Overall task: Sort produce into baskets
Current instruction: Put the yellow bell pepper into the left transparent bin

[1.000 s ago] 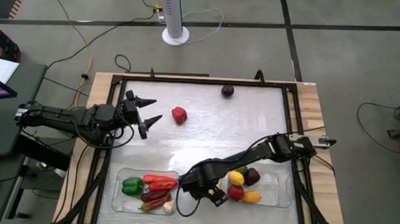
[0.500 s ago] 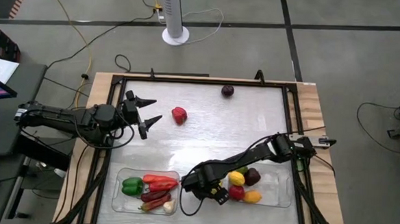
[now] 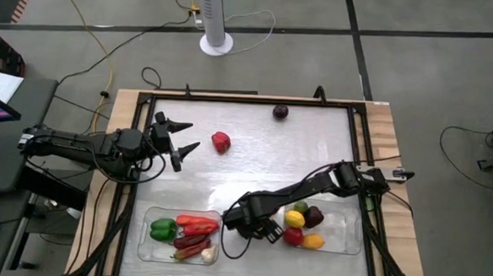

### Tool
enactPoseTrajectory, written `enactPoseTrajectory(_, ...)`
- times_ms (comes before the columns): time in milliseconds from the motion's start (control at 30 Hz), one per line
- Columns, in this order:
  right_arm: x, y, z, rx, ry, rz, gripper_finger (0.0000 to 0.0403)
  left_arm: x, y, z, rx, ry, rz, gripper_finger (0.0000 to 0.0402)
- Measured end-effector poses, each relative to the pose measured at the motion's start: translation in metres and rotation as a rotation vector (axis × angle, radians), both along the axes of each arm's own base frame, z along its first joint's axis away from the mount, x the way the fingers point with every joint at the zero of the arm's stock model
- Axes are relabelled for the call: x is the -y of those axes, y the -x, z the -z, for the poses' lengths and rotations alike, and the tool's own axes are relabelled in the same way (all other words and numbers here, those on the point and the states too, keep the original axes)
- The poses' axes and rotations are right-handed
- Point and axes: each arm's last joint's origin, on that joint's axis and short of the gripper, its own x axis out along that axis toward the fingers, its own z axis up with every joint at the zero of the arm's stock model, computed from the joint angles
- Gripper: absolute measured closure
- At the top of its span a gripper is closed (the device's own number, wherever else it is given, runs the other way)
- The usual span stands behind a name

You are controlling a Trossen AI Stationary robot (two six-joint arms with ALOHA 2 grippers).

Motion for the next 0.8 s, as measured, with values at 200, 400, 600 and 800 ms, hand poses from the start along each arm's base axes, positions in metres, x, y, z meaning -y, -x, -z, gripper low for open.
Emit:
enactPoseTrajectory(200, 0.009, -0.003, 0.000, 0.001, 0.003, 0.003, 0.0173, 0.000, 0.000, 0.000, -0.002, -0.002, 0.000, 0.0095)
enactPoseTrajectory(400, 0.012, -0.005, 0.001, 0.004, -0.010, 0.008, 0.0244, 0.000, 0.000, 0.000, -0.002, -0.003, 0.000, 0.0095)
enactPoseTrajectory(600, 0.011, -0.005, 0.001, 0.017, 0.007, 0.001, 0.0280, 0.000, 0.000, 0.000, -0.003, -0.003, 0.001, 0.0095)
enactPoseTrajectory(800, 0.016, -0.013, -0.021, 0.073, 0.068, 0.009, 0.0277, 0.000, 0.000, 0.000, -0.002, -0.003, 0.000, 0.0095)
